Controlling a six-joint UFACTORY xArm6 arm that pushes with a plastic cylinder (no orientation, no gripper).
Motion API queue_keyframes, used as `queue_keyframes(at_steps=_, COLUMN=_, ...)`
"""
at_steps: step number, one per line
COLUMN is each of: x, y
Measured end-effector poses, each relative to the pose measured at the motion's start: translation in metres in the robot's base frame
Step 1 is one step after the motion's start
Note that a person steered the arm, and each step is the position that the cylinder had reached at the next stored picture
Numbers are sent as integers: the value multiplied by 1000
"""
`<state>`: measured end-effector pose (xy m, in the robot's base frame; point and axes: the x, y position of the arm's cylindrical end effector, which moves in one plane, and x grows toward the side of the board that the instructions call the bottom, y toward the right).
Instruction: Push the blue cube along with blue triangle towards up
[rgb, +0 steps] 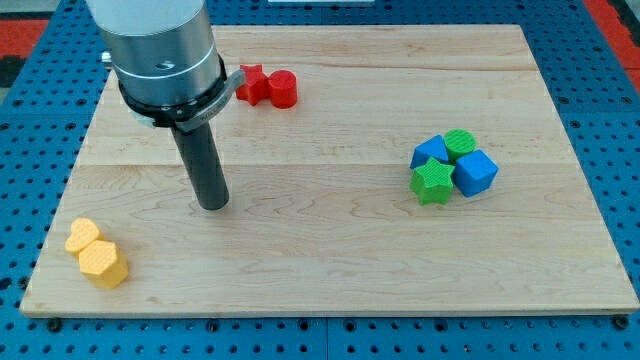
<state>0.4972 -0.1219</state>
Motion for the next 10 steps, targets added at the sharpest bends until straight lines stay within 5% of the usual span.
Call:
queue_keyframes(at_steps=1, x=14, y=11)
queue_keyframes(at_steps=2, x=77, y=95)
queue_keyframes(at_steps=4, x=31, y=298)
queue_keyframes(at_steps=5, x=-22, y=338)
queue_keyframes(at_steps=7, x=-25, y=267)
queue_keyframes(at_steps=10, x=-116, y=197)
